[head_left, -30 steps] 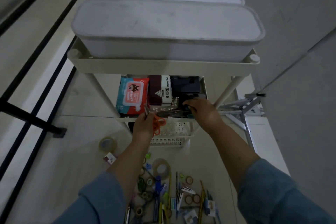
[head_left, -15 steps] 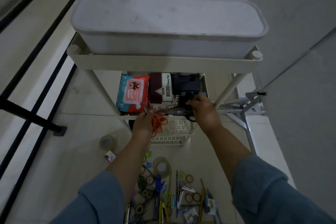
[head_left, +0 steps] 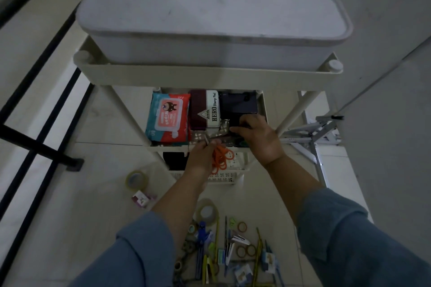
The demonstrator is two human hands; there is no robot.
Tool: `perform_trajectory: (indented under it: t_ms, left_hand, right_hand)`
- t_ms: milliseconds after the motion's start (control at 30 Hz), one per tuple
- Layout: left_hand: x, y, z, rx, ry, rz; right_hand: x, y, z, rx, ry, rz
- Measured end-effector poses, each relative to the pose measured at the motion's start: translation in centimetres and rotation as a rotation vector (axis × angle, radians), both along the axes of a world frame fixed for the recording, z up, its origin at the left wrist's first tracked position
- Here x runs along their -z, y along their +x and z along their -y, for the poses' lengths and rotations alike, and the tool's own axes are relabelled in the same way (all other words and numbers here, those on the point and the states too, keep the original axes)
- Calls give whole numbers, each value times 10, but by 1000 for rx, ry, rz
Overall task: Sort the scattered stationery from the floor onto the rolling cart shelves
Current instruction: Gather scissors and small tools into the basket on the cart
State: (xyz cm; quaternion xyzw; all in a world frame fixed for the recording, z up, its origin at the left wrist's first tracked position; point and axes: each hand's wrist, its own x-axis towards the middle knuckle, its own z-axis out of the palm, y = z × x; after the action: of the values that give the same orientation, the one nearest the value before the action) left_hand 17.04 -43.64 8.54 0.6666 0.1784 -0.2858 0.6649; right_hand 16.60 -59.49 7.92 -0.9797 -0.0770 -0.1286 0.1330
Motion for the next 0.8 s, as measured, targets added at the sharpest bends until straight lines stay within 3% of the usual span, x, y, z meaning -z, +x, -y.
perform_trajectory:
  t_ms: [67, 233, 400, 633, 800]
  left_hand:
    - [-1, 1, 6, -16, -23, -51]
    - [-1, 2, 17, -22, -44, -69]
    - [-2, 2, 18, -34, -33, -51]
    - [4, 7, 0, -115, 70, 97]
    - [12, 7, -13, -97, 163, 178]
  right_hand:
    - [4, 1, 2, -44, -23, 56]
    - [7, -2, -2, 17, 166, -41]
    - [8, -6, -3, -8, 182, -76]
    - [17, -6, -4, 10, 94, 20]
    - [29, -13, -11, 52, 167, 25]
